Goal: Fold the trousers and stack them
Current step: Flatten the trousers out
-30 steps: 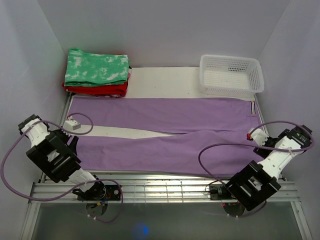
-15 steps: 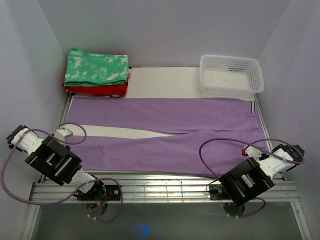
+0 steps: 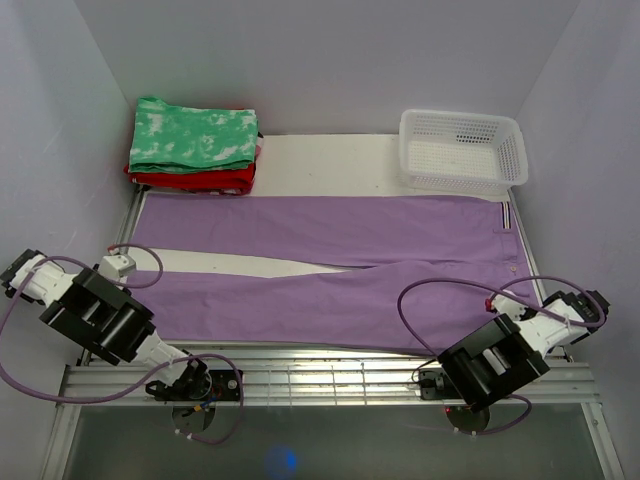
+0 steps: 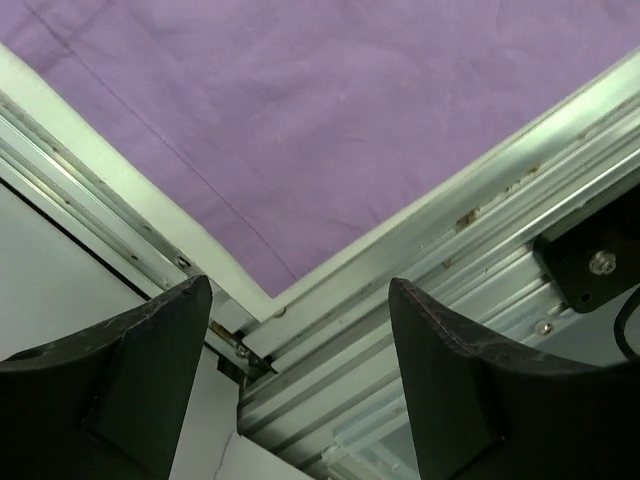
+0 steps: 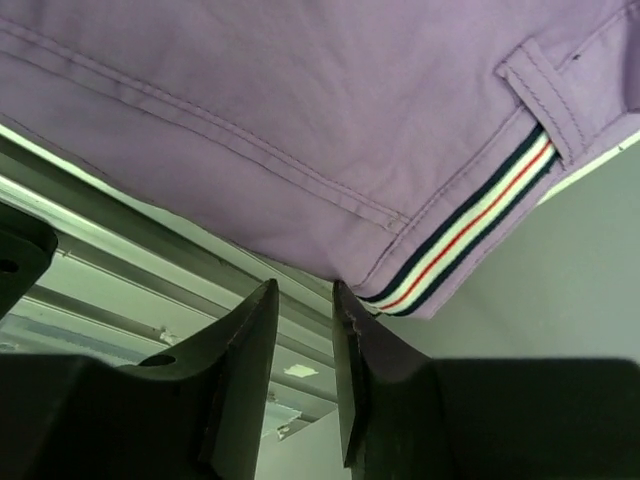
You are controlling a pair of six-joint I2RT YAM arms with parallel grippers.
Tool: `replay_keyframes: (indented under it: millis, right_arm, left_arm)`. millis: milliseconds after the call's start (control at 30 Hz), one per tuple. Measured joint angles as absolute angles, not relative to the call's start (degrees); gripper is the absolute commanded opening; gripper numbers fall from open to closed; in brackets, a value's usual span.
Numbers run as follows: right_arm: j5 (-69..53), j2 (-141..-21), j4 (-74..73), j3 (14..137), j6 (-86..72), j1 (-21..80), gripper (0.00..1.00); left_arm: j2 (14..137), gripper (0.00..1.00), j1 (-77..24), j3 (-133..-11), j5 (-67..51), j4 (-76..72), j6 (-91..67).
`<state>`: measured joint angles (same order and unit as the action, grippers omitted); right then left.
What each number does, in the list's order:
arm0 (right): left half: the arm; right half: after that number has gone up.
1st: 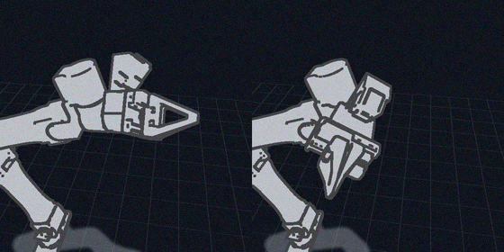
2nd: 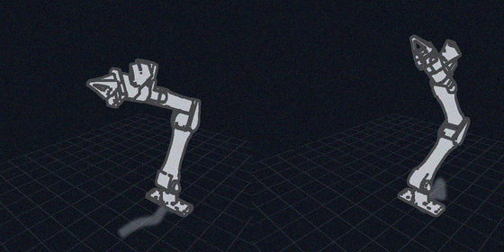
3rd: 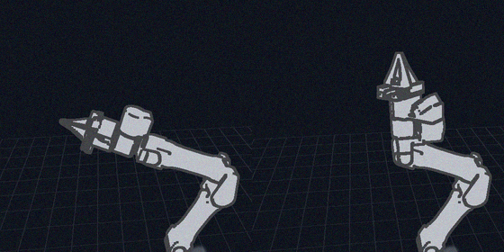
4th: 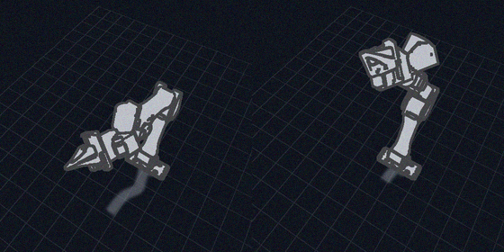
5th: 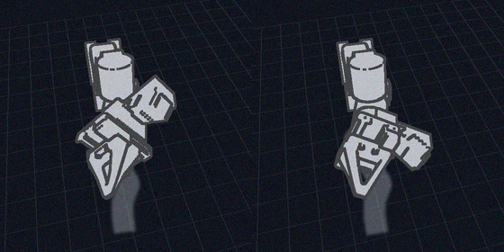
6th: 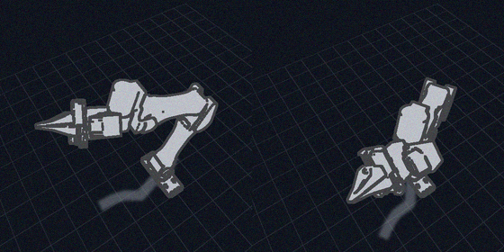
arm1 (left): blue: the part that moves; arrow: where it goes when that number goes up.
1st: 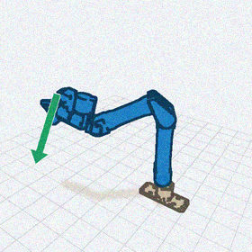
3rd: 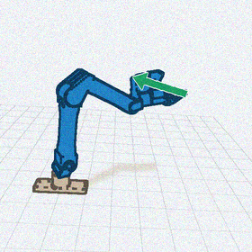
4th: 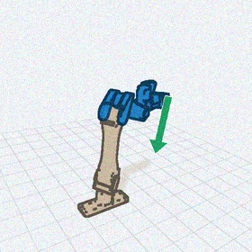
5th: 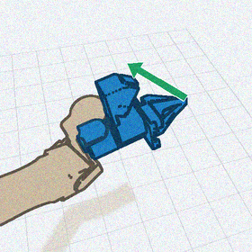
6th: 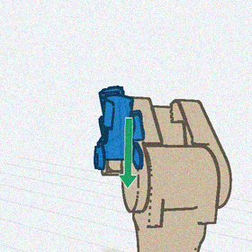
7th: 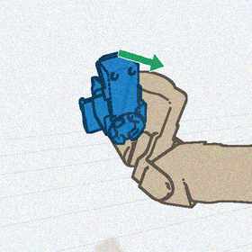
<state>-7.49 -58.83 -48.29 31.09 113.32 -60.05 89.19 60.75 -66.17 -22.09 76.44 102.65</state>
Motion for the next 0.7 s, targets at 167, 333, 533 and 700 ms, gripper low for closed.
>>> replay_keyframes:
  millis: [167, 333, 533, 700]
  right_arm:
    - [-12.56, -60.93, -55.48, 41.23, 113.78, -60.03, 0.71]
    - [-20.03, -63.57, -58.24, 55.96, 114.02, -56.73, 0.72]
    - [-23.27, -71.77, -57.65, 62.61, 108.31, -40.62, 0.67]
    - [-23.29, -81.69, -49.80, 65.58, 88.42, -27.75, 0.60]
  left_arm:
    - [96.88, 0.82, 59.75, -78.13, -28.27, 78.91, 94.67]
    - [104.42, 0.82, 53.04, -93.58, -36.07, 76.60, 80.51]
    - [108.66, 0.80, 39.27, -96.25, -38.11, 65.21, 59.44]
    - [114.83, 0.79, 33.06, -96.01, -36.75, 56.10, 47.09]
